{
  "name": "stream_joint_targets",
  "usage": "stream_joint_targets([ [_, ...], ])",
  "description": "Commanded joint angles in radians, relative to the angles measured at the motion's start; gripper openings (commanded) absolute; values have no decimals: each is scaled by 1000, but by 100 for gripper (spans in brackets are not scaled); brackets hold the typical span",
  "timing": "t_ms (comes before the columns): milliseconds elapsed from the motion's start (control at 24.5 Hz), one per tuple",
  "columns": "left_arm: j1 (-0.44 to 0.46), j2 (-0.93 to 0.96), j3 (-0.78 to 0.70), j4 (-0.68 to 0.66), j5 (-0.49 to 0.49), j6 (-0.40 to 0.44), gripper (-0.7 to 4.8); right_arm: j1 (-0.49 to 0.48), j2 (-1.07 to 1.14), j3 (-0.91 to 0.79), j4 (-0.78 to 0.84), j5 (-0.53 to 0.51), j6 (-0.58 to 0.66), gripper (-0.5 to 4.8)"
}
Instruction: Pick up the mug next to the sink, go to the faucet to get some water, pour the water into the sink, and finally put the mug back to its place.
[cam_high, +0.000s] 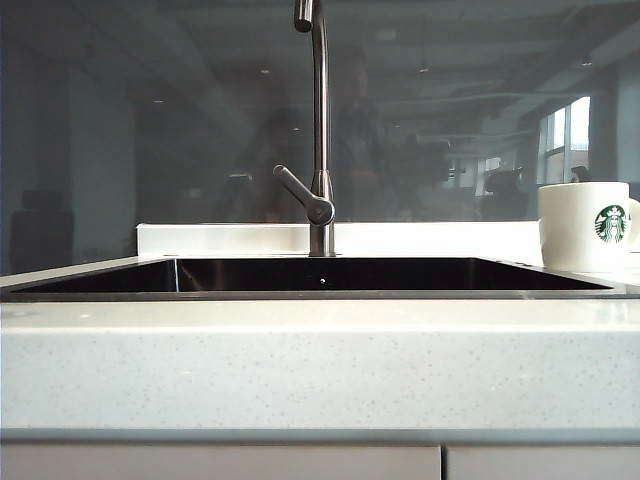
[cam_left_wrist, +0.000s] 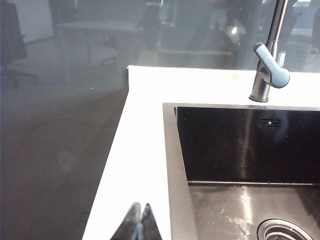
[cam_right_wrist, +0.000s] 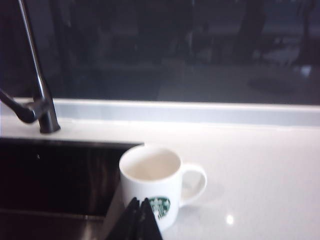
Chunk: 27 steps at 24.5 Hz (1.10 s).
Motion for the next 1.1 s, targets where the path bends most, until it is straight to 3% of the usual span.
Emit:
stream_joint_targets([
  [41,0,0,3,13,-3,4,-6,1,-86,-19,5,-38,33,-9],
  [286,0,0,3,13,-3,4,-6,0,-196,-51,-69,-53,35,-9],
  [490,0,0,3,13,-3,4,-6,13,-311,-175,-67,-40,19,-9],
  [817,0,0,3,12,-3,4,-6,115,-425,-268,-60,172,29,-9],
  [1103,0,0,3,9,-3,4,-6,170,-426,-299,-52,211,29,-9],
])
